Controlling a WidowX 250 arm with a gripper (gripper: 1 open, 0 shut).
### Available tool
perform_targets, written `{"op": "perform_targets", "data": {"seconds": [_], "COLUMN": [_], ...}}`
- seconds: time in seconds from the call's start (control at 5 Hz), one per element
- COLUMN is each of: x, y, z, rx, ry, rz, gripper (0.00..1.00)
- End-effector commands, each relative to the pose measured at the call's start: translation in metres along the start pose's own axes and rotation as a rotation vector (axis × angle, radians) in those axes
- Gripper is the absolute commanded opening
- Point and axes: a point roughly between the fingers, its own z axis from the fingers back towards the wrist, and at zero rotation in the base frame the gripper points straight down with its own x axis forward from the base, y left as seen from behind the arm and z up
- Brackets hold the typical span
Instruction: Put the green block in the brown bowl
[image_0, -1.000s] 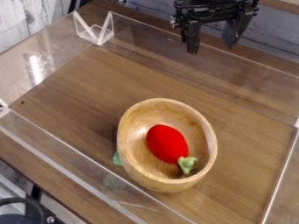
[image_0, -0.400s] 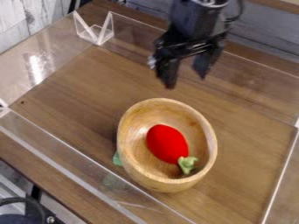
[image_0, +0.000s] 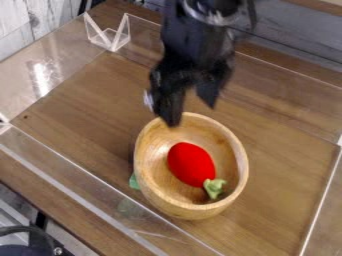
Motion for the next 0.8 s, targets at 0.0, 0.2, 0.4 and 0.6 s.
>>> {"op": "perform_targets", "data": {"seconds": [0.0, 0.2, 0.4, 0.6], "x": [-0.022, -0.034, -0.034, -0.027], "y": [0.009, 0.011, 0.01, 0.013], "z": [0.003, -0.004, -0.013, -0.018], "rx": [-0.036, -0.047, -0.085, -0.112], "ry": [0.01, 0.034, 0.075, 0.122], "rz": [-0.032, -0.001, 0.031, 0.082], "gripper": [1.0, 1.0, 1.0, 1.0]}}
